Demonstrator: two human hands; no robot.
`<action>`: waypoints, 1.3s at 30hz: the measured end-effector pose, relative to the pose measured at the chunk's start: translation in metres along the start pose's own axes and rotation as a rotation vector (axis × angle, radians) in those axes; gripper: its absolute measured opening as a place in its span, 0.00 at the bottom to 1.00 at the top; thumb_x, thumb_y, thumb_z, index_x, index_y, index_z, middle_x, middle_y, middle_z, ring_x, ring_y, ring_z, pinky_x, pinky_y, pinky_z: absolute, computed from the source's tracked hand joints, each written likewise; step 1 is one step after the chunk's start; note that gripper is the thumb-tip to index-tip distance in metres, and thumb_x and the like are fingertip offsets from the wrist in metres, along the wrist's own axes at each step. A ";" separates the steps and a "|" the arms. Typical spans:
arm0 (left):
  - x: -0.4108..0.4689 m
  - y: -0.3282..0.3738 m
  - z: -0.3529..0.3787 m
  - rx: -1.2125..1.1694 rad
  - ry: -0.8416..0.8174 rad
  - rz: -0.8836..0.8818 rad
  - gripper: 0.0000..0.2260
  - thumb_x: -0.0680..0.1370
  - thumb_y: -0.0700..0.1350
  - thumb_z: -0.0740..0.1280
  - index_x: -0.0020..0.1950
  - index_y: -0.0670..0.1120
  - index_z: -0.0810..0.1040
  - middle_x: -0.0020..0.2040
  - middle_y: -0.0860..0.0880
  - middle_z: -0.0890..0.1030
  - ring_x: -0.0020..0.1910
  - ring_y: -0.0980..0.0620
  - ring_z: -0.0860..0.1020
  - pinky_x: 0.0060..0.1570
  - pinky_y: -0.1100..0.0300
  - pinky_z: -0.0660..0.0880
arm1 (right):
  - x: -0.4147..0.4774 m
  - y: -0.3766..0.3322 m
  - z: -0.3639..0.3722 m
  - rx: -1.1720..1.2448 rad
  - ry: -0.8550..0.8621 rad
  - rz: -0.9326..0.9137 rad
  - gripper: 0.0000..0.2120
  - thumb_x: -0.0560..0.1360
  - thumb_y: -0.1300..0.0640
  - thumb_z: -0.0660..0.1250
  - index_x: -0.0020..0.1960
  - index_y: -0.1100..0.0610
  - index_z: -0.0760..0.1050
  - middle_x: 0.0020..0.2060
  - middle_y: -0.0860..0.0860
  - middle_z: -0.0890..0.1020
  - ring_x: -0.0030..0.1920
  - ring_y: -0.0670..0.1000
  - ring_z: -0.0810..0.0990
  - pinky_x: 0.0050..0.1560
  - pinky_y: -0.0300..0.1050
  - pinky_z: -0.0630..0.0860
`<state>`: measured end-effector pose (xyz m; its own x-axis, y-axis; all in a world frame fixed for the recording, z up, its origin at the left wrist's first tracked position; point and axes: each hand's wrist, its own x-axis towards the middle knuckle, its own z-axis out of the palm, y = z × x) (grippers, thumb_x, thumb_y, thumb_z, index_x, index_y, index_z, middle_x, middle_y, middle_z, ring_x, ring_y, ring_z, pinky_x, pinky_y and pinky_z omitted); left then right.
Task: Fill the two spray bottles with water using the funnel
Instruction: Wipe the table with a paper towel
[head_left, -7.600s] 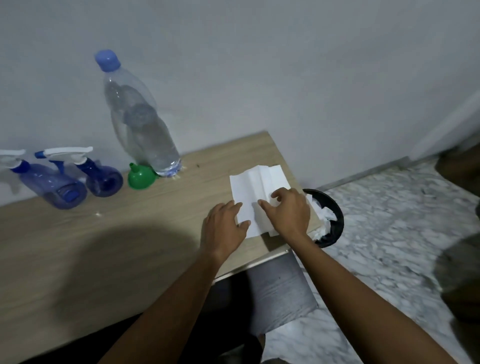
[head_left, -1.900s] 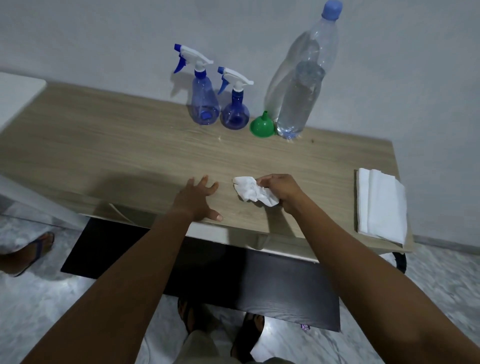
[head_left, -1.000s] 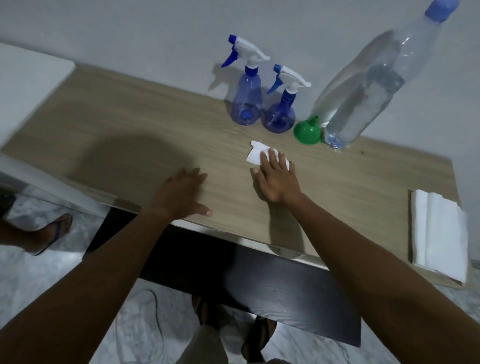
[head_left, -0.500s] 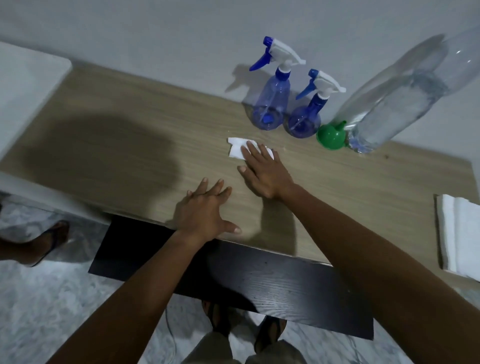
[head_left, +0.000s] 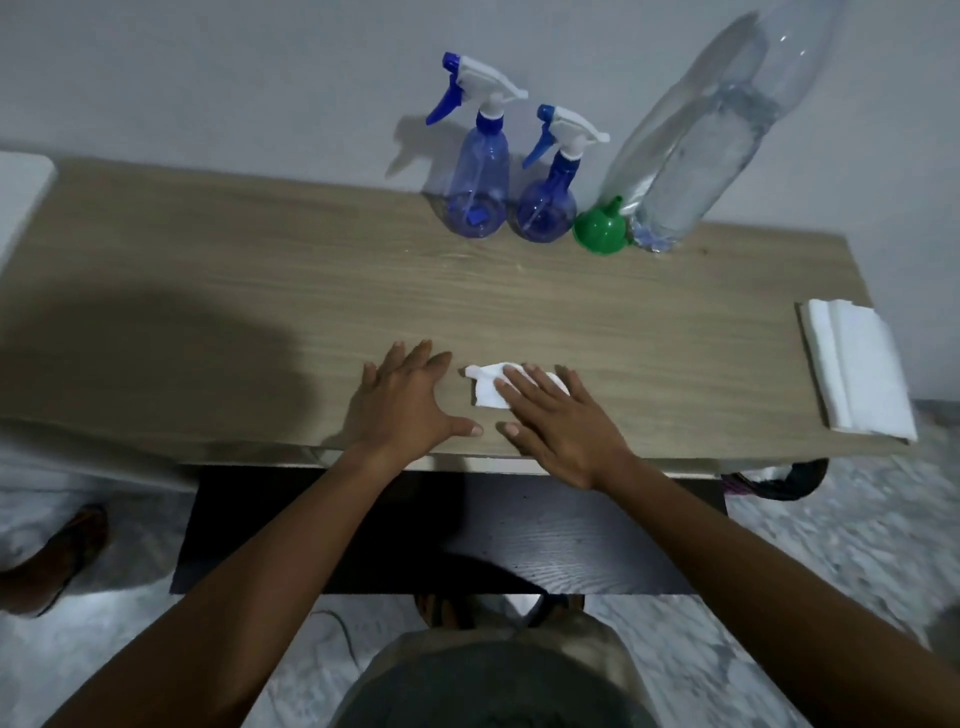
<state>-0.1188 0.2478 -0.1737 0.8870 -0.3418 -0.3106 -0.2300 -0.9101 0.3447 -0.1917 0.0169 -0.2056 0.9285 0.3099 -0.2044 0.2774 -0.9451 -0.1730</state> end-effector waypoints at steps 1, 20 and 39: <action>0.004 0.006 -0.001 0.011 0.002 0.038 0.48 0.63 0.72 0.72 0.79 0.56 0.61 0.81 0.53 0.57 0.81 0.47 0.50 0.78 0.43 0.50 | 0.001 0.010 -0.004 0.035 0.009 0.071 0.34 0.83 0.37 0.42 0.83 0.53 0.55 0.82 0.50 0.57 0.83 0.53 0.53 0.80 0.60 0.51; 0.062 0.113 0.019 0.162 -0.239 0.294 0.39 0.74 0.64 0.69 0.80 0.55 0.58 0.83 0.54 0.51 0.82 0.45 0.46 0.76 0.40 0.53 | 0.026 0.147 -0.032 0.203 0.066 0.567 0.34 0.85 0.38 0.46 0.84 0.56 0.47 0.83 0.54 0.50 0.83 0.57 0.46 0.79 0.64 0.44; 0.057 0.330 0.044 0.354 -0.056 0.099 0.19 0.71 0.57 0.72 0.59 0.50 0.79 0.58 0.46 0.81 0.59 0.42 0.77 0.53 0.52 0.74 | -0.152 0.254 -0.085 0.662 0.600 0.638 0.11 0.74 0.65 0.69 0.52 0.57 0.87 0.48 0.53 0.88 0.49 0.51 0.86 0.55 0.45 0.80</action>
<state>-0.1621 -0.0822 -0.1167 0.8325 -0.4355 -0.3425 -0.4466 -0.8933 0.0506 -0.2411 -0.2792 -0.1370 0.8729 -0.4870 0.0308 -0.3177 -0.6149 -0.7218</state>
